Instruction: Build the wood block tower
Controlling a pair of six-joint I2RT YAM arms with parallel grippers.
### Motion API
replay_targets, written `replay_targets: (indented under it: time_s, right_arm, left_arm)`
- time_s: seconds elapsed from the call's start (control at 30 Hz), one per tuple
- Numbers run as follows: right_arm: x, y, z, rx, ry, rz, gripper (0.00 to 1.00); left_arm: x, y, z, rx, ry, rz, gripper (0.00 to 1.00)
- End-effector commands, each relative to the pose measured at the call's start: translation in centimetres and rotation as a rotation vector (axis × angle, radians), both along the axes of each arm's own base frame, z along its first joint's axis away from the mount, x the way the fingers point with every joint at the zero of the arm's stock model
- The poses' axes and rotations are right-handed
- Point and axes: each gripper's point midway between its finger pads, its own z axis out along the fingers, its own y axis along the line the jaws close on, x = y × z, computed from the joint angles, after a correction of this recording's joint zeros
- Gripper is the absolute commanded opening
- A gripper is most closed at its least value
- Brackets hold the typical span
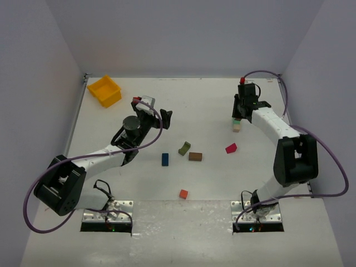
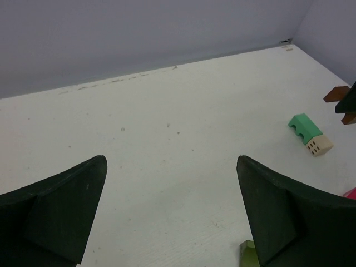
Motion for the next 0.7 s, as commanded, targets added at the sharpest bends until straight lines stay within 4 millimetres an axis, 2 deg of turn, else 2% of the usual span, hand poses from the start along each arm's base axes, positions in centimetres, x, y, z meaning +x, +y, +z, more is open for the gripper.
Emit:
replay_targets:
  time_s: [0.0,0.13,0.4,0.67]
  right_arm:
    - [2.8,-1.9,0.7,-0.119,-0.006,0.022,0.1]
    - [3.7,-1.8,0.0,-0.07,0.012,0.077,0.1]
    - [2.9,-1.6,-2.6,-0.035,0.076,0.14,0.11]
    - [3.3,-1.1,-3.7,-0.009,0.092,0.155,0.12]
  left_arm:
    - [0.4,1.6,1.1,-0.058,-0.042,0.065,1.0]
    - [0.8,2.3,0.4,-0.062,-0.026,0.089,1.0]
    - [1.7,2.9,-0.7,-0.083,0.007,0.065,1.0]
    - [1.6,2.9,-1.1,-0.079,0.009,0.05,1.0]
